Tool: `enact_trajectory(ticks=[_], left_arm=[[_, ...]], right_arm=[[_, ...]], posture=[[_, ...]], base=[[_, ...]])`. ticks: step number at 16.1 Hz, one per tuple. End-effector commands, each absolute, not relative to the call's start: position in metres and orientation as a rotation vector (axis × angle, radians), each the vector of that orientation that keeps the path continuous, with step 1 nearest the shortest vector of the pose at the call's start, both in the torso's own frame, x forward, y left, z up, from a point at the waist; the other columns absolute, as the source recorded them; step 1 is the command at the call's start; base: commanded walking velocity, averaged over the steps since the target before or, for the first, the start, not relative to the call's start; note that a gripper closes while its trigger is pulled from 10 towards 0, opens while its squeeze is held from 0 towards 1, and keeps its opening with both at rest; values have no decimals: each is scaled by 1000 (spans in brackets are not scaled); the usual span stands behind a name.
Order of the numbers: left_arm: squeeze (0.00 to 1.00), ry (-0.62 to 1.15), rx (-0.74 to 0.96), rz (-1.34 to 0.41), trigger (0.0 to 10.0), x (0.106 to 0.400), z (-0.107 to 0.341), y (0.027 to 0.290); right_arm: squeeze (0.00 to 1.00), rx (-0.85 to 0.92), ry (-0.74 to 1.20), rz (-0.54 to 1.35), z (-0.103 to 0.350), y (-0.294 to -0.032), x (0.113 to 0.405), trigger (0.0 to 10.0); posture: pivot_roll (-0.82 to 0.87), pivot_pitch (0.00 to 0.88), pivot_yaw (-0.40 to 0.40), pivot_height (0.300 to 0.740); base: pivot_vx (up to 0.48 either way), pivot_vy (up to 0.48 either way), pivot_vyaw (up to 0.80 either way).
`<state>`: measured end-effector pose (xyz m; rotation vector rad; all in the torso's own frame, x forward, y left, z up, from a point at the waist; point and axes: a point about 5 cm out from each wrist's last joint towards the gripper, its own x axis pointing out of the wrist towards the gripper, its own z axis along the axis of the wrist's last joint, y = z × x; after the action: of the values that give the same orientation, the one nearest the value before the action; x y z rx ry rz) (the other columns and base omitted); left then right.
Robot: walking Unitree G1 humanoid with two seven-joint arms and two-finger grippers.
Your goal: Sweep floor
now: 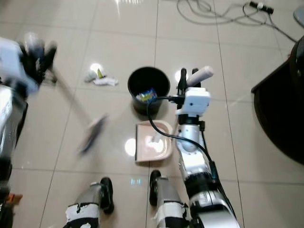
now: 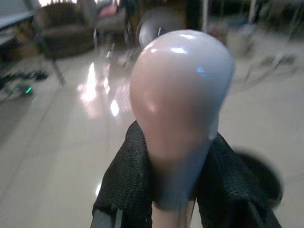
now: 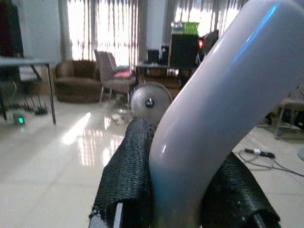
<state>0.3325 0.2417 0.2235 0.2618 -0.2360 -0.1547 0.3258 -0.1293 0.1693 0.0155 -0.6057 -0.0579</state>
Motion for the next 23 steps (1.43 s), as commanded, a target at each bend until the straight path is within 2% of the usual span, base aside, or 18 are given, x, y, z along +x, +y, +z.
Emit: enact_trajectory(ticks=[1,2,7,9,13,15,18,20,23], left_arm=[[0,-222,275,-147,10000,326,216,237],[0,-173,241,-107,10000,319,198,235],[0,-104,213,20,10000,295,168,228],[0,-54,154,11,10000,286,160,219],[0,-19,178,-28,10000,273,156,203],[0,-48,241,-47,10000,271,160,199],[0,-69,244,-70,10000,270,162,193],[0,-85,238,-85,10000,268,166,185],[0,-85,230,-102,10000,266,165,178]], right_arm=[[0,47,-633,-40,184,-133,321,10000],[0,91,-623,-15,195,-133,317,10000],[0,215,-492,28,214,-139,316,10000],[0,227,-478,55,229,-143,312,10000],[0,249,-483,111,278,-154,308,10000],[0,223,-510,93,303,-170,306,10000],[0,201,-543,57,319,-186,303,10000],[0,191,-542,10,331,-201,299,10000],[0,214,-546,6,338,-206,298,10000]], posture=[[155,161,-57,740],[144,152,-62,740],[109,120,-78,740],[108,113,-80,740],[102,91,-77,740],[108,81,-71,740],[108,72,-73,740],[106,73,-77,740],[107,75,-79,740]], base=[[0,0,0],[0,0,0],[0,0,0],[0,0,0],[0,0,0],[0,0,0],[0,0,0],[124,0,-663],[295,0,-229]])
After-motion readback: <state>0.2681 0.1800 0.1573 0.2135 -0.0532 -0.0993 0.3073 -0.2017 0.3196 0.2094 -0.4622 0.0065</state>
